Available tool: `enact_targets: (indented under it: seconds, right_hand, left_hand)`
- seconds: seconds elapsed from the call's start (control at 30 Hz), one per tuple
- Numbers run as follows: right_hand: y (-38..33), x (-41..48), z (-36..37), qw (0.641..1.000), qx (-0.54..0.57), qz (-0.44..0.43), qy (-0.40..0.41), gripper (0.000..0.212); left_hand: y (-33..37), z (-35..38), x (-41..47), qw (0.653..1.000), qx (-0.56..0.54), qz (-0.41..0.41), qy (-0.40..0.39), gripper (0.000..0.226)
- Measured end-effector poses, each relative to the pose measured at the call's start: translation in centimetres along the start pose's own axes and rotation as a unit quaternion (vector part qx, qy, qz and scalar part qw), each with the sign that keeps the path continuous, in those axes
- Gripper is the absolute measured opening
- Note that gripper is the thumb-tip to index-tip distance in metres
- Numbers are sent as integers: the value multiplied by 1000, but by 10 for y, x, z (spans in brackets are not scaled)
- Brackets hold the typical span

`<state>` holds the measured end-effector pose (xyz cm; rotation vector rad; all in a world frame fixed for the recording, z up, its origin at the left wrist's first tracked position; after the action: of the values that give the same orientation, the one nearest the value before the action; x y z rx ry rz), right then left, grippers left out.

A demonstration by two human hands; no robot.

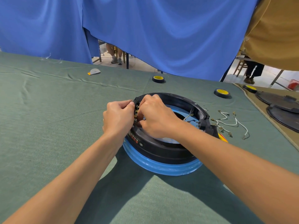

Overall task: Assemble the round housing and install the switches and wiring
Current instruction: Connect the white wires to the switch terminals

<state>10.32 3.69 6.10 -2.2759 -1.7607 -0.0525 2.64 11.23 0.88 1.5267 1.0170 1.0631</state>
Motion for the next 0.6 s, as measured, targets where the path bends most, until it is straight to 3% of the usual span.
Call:
enact_targets:
  seconds: [0.17, 0.43, 0.6]
  right_hand:
    - [-2, 0, 3, 1000, 4, 7, -7, 16]
    - [4, 6, 2, 999, 2, -21, -30, 10]
    - [6, 2, -1, 999, 46, -21, -18, 12]
  left_hand:
    - [1, -2, -4, 1000, 8, -10, 14, 25]
    - [0, 0, -2, 1000, -7, -7, -3, 17]
    - [0, -1, -2, 1000, -5, -11, 7, 37]
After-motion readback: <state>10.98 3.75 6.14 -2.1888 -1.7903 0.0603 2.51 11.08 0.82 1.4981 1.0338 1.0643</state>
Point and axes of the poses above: each hand's wrist, its own x-axis towards the middle knuckle, its own z-axis out of the palm, y = z × x, the point moved 10 cm from there along x, towards the middle knuckle, and after that the axes turned 4 degrees about z, right-handed, at the moved point
